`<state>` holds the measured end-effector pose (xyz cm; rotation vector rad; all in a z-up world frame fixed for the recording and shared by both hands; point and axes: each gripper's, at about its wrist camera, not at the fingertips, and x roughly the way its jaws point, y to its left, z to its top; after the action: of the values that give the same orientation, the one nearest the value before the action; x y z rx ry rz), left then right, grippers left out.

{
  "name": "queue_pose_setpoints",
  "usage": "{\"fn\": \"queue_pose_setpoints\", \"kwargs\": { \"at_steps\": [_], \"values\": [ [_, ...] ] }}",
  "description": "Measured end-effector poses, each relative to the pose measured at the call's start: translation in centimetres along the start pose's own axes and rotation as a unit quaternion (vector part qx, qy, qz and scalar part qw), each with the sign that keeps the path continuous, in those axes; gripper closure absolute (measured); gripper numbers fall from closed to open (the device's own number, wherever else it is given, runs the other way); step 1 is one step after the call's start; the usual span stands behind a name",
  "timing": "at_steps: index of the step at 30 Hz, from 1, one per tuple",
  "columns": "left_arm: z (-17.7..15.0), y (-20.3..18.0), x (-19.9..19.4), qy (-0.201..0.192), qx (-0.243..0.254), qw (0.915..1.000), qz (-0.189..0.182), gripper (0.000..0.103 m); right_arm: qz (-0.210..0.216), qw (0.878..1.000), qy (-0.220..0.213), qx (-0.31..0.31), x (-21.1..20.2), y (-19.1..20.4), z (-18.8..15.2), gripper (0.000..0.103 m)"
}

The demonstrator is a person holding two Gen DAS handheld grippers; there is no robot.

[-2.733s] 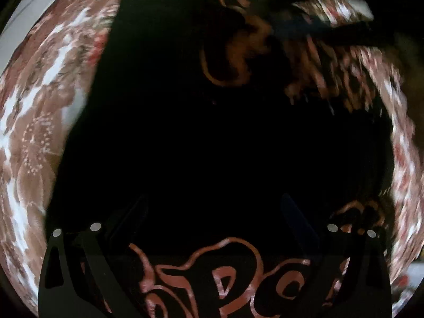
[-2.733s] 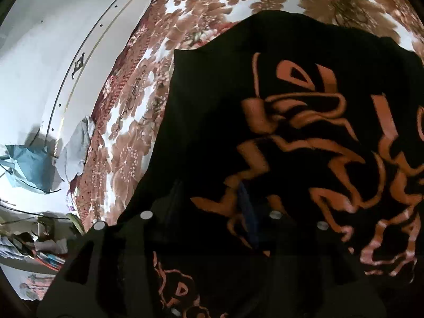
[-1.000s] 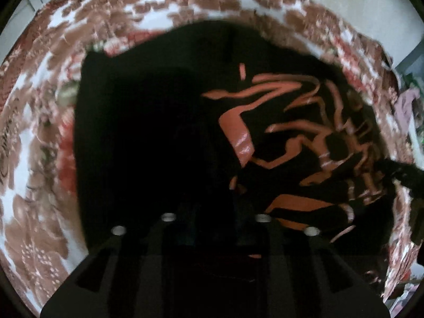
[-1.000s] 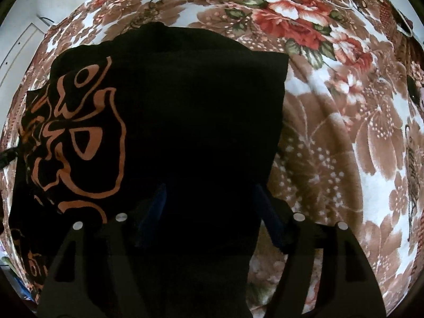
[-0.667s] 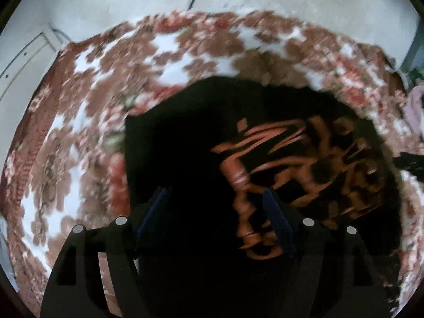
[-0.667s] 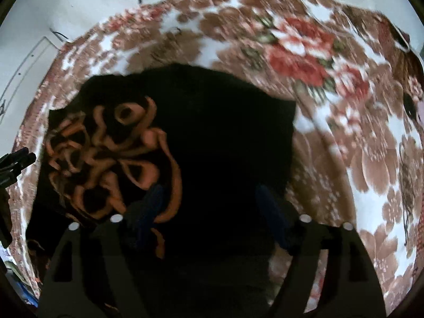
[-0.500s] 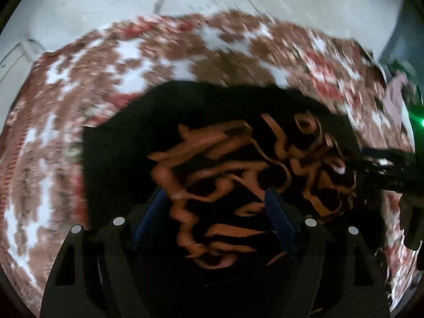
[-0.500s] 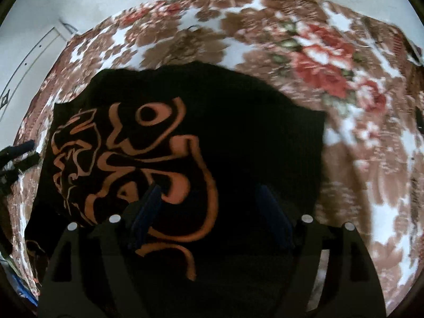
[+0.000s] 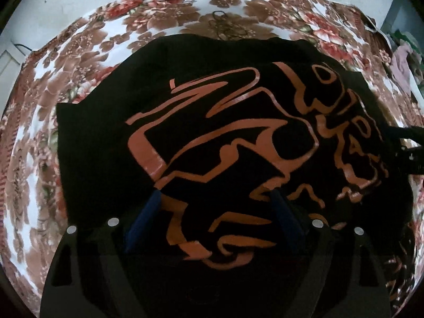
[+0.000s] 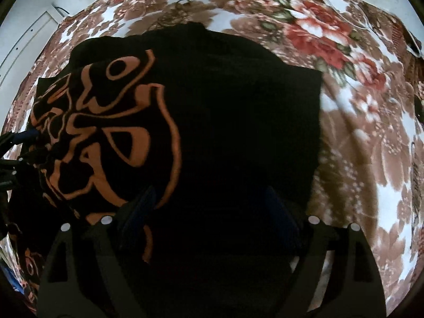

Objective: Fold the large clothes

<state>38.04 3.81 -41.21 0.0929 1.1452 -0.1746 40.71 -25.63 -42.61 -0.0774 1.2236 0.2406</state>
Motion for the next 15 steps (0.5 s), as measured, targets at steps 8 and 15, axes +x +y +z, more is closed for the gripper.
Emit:
{"fn": "queue_pose_setpoints", "kwargs": {
  "at_steps": [8, 15],
  "values": [
    [-6.3, 1.7, -6.2, 0.005, -0.055, 0.9979, 0.034, 0.014, 0.003, 1.0, 0.005, 0.026, -3.9, -1.4, -4.7, 0.018],
    [-18.5, 2.7, -11.8, 0.038, -0.126, 0.9888, 0.07, 0.014, 0.01, 0.999, 0.032, 0.002, -7.2, -1.0, -13.4, 0.018]
  ]
}}
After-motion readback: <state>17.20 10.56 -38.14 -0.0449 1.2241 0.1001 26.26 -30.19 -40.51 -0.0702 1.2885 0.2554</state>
